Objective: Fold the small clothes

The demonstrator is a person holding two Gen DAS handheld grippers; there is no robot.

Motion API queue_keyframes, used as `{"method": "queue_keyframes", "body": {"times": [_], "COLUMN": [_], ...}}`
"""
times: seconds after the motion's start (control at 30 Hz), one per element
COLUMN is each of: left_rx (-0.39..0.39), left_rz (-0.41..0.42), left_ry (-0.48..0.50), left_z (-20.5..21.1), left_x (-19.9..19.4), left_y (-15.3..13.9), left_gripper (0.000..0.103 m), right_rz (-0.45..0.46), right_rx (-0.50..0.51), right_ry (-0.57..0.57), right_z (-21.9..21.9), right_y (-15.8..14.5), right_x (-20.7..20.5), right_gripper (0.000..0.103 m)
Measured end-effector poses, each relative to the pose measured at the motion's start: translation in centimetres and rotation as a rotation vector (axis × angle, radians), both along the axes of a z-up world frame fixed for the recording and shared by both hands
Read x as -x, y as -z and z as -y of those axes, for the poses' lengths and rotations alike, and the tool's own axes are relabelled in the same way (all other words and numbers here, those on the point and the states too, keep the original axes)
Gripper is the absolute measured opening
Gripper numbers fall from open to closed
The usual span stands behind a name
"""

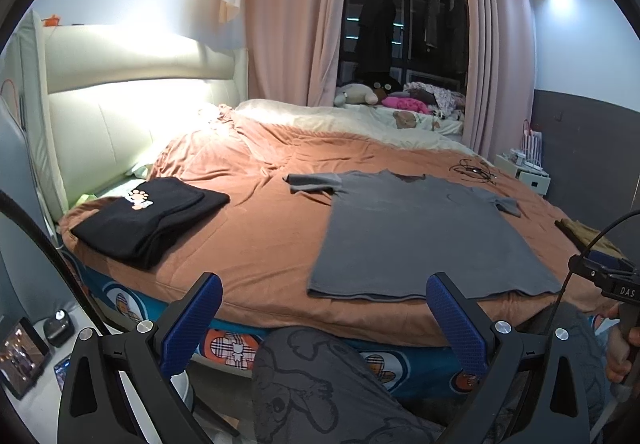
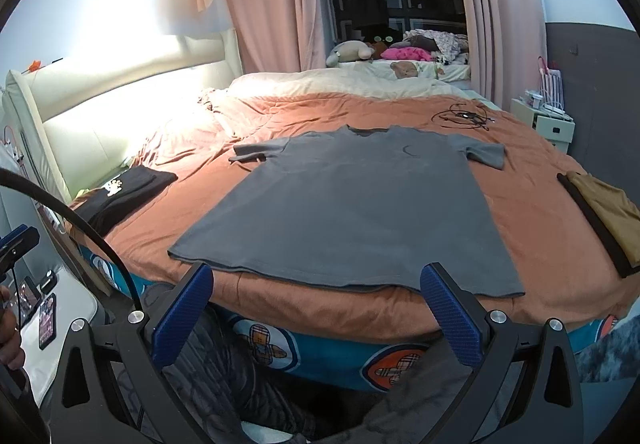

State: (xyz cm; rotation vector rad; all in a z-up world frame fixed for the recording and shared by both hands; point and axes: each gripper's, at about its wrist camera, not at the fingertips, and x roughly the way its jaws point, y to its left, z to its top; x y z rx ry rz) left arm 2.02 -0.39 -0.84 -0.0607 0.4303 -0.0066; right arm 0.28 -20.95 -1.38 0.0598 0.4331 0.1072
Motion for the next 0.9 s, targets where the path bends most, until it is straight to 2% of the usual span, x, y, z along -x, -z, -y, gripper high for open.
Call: {"method": "queue_keyframes", "body": {"times": [0.2, 0.37, 0.67, 0.9], "left_rx": [0.013, 0.014, 0.035, 0.059], "left_rz": [-0.007, -0.025, -0.077, -0.125], "left_ry": [0.004, 0.006, 0.015, 0.034], "left_z": [-0.2, -0.6, -1.9, -2.9], "left_x": [-0.5, -2.9, -10.4, -17.5], "left_y": [0.1, 0.2, 0.2, 0.4], "left_gripper": [0.102, 0.101, 0.094, 0.081], "right_rz": [0.002, -0.004, -0.055, -0.103], "right_rx": [0.011, 0.003, -0.032, -0.037], "right_ry": [0.004, 0.007, -0.021, -0.046], "right_z": [0.3, 0.4, 0.5, 0.9], "right_y": [-0.3, -0.7, -1.4, -1.8], "right_x": [-0.2, -2.3, -10.3, -16.9], "right_gripper": [0.103, 0.103, 0.103, 0.103]}}
